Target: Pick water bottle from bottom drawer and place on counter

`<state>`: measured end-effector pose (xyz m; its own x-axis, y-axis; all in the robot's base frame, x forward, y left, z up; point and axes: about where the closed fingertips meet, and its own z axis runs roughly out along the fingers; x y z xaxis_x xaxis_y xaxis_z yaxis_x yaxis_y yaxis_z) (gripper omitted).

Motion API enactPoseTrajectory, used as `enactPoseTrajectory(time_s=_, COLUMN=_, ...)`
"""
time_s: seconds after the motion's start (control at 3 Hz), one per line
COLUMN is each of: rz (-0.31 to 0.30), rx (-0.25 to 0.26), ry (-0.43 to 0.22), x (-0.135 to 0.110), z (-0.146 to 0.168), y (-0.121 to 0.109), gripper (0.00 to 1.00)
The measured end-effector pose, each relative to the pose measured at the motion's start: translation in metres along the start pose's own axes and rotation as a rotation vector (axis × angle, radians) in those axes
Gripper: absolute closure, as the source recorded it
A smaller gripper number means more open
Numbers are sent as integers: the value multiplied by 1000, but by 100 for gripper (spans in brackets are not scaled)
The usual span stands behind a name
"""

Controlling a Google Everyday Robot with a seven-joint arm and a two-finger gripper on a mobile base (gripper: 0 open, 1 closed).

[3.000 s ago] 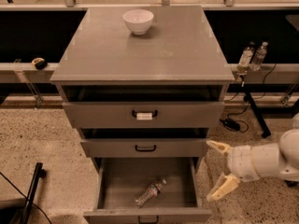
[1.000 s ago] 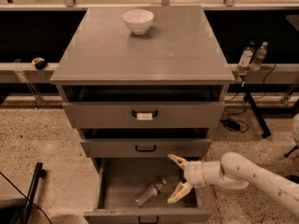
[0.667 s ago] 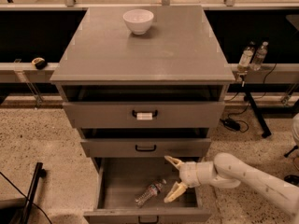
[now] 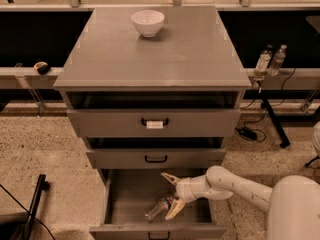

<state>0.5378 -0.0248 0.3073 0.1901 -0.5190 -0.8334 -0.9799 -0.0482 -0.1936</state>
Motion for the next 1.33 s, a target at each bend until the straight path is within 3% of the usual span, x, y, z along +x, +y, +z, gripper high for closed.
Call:
enactPoseTrajectory(time_s=0.33, rz=0, rx=0, ry=0, x=0, z=0, y=0, gripper=0)
enactPoseTrajectory(time_s=1.0, rz=-112, rx=-26, ry=108, x=35, z=20, y=-7, gripper=0)
enactPoseTrajectory(time_s=1.33, rz=-153, rx=-48, ry=138, x=65, z=30, y=-7, gripper=0)
